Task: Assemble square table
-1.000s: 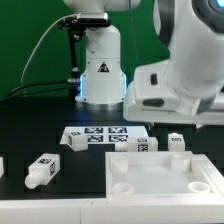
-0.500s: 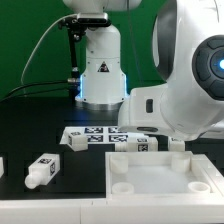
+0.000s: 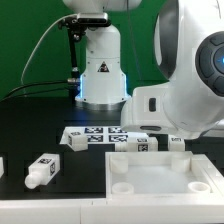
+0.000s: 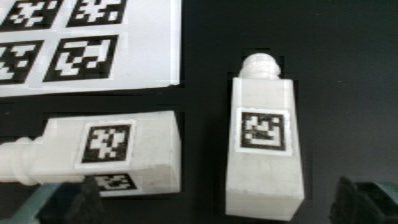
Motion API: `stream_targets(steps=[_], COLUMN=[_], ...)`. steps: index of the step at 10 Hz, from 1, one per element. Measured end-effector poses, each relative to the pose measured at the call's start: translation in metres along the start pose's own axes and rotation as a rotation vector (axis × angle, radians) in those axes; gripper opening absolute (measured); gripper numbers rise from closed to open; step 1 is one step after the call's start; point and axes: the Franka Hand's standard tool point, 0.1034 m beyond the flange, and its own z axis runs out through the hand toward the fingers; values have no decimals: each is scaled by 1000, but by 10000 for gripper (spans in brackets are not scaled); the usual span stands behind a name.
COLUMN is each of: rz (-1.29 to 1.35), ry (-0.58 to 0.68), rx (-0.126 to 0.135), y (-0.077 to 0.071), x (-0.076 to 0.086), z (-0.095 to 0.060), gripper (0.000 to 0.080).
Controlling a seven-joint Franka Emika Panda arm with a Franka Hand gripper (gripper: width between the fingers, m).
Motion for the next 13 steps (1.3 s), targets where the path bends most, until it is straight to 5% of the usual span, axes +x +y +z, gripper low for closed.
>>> stream_targets(steps=[3,4,8,10,13], rz=[-3,-17,-6,65,108], ry=[27,58,58,30,-11], rx=[-9,-31,-29,-8,-17], y=[-20,-23,-19,-22,-23], x=[9,14,17,19,17], z=[7,9,12,23,28], gripper=[649,649,649,649,649])
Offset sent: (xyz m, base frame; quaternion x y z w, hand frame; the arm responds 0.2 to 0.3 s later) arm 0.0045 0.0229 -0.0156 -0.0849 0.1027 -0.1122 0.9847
